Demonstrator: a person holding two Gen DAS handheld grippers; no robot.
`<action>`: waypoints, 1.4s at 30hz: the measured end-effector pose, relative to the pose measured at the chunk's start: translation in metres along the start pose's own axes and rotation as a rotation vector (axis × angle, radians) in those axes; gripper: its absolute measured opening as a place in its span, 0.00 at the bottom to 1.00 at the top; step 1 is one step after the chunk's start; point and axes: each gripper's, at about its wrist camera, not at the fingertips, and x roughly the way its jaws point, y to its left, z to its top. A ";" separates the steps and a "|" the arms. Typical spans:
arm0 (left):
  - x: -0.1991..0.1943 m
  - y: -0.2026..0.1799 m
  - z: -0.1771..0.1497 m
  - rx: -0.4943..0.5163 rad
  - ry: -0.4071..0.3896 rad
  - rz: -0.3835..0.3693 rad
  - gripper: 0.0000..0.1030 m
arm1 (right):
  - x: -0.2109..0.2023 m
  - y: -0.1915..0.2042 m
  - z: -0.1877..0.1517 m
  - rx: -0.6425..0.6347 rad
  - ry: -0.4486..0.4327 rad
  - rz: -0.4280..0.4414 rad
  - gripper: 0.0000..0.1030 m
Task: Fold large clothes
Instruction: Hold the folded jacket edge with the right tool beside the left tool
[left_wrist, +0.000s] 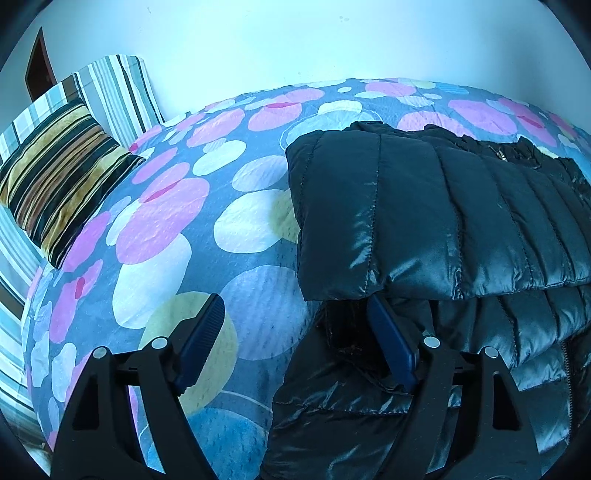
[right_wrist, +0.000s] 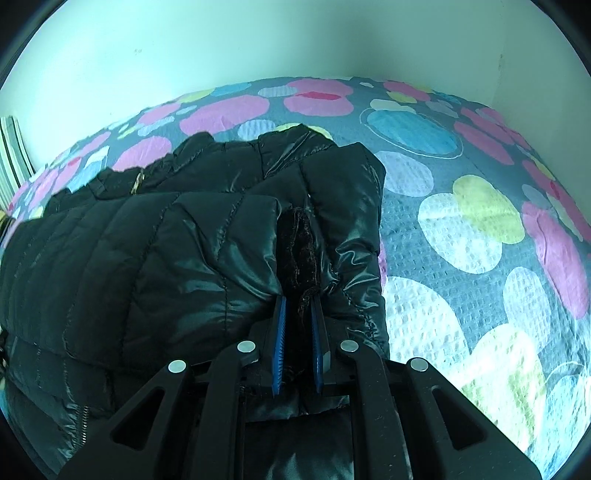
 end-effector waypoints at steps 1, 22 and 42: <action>0.000 0.000 0.000 0.001 -0.002 0.004 0.78 | -0.005 0.001 0.001 0.002 -0.011 -0.001 0.12; -0.023 0.027 -0.001 -0.074 -0.028 -0.070 0.78 | -0.012 -0.010 -0.008 -0.004 -0.025 -0.031 0.11; 0.045 0.016 0.042 -0.018 0.030 -0.068 0.76 | -0.021 -0.015 -0.014 -0.003 -0.024 -0.039 0.11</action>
